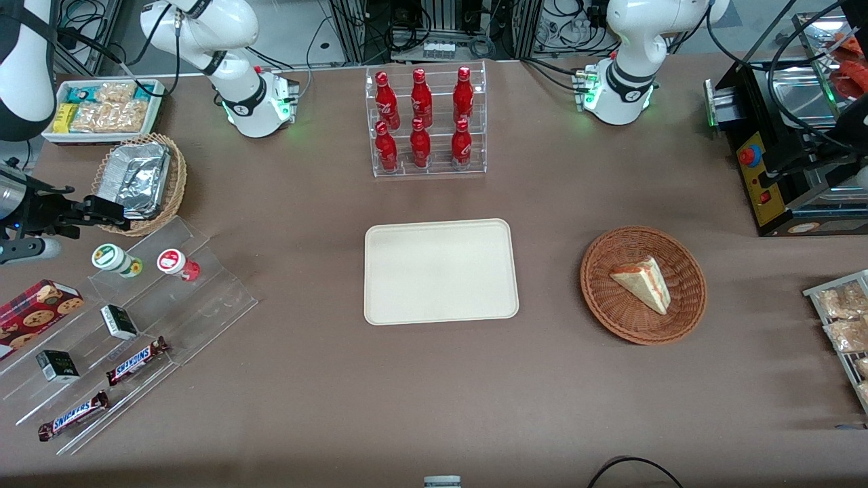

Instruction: Place green gum on tray

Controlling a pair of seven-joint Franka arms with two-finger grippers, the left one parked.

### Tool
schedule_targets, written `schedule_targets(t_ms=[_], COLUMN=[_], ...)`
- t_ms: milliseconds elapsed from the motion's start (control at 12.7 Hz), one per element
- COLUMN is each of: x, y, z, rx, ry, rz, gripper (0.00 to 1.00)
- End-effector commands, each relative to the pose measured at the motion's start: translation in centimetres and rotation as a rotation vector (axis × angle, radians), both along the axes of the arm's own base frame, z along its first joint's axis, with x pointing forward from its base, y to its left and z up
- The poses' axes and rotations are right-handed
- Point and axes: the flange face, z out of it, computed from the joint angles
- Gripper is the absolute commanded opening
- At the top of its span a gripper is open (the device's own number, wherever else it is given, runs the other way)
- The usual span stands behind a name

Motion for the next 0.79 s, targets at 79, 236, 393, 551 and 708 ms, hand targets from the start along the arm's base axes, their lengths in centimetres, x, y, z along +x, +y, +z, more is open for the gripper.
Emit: schedule_targets(t_ms=[79, 236, 393, 551, 708], x=[0.2, 0.2, 0.2, 0.1, -0.2], y=[1.0, 0.3, -0.2, -2.0, -5.1], z=[1.0, 0.5, 0.2, -1.3, -2.7], rx=[-0.03, -0.031, -0.042, -0.051, -0.038], ry=[0.006, 0.007, 0.0, -0.011, -0.034], rz=[0.013, 0.012, 0.087, 0.209, 0.37], gripper=[1.0, 1.0, 1.0, 1.0, 1.0])
